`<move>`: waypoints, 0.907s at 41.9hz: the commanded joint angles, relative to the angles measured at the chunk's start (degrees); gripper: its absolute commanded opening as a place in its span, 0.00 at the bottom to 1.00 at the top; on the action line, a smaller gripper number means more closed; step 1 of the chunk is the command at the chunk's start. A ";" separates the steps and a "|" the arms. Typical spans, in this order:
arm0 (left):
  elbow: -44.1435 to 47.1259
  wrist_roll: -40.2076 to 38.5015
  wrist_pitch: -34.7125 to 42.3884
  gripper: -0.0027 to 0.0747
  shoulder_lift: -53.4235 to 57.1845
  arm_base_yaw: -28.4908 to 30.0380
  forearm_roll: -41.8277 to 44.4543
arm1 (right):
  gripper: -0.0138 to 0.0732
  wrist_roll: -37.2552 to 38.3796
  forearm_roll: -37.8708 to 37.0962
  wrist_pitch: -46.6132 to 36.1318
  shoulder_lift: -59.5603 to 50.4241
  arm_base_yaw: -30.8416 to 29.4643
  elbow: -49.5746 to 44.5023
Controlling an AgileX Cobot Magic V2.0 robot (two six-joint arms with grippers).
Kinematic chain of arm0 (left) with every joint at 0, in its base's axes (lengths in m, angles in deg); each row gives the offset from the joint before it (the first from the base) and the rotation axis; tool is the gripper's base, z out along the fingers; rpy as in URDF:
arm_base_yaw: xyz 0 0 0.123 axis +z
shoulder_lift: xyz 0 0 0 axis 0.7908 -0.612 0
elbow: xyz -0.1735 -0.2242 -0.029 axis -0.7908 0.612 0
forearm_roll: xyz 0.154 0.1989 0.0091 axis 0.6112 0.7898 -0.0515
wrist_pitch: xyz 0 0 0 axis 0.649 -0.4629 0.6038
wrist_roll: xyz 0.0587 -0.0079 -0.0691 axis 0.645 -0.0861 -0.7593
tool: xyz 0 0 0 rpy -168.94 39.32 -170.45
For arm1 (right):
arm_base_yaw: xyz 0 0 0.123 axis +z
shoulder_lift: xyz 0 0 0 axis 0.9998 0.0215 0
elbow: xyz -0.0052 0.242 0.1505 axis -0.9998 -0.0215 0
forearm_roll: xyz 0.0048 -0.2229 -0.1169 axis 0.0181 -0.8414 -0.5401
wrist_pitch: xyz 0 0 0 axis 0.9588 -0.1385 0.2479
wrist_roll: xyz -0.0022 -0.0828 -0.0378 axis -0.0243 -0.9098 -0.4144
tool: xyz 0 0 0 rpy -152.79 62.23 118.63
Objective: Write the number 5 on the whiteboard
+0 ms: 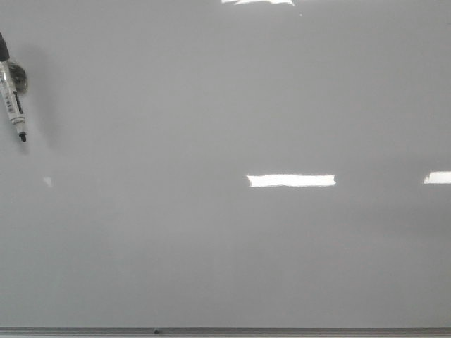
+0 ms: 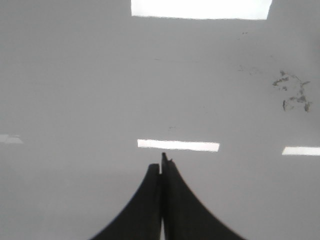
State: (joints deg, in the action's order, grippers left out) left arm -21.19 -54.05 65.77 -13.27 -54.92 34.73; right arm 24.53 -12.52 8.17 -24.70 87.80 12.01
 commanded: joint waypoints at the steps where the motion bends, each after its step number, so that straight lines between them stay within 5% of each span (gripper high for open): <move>1: 0.31 0.00 4.68 0.01 0.84 -0.05 -0.10 | 0.08 -0.17 -0.20 -4.83 -1.06 -0.40 0.92; 38: 0.31 0.10 4.68 0.01 0.84 -0.05 2.08 | 0.08 -0.17 -0.20 -4.83 -1.06 -0.40 0.92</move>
State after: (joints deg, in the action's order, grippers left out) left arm -21.19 -54.05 65.77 -13.27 -54.92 36.46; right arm 24.53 -12.52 8.17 -24.70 87.80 12.01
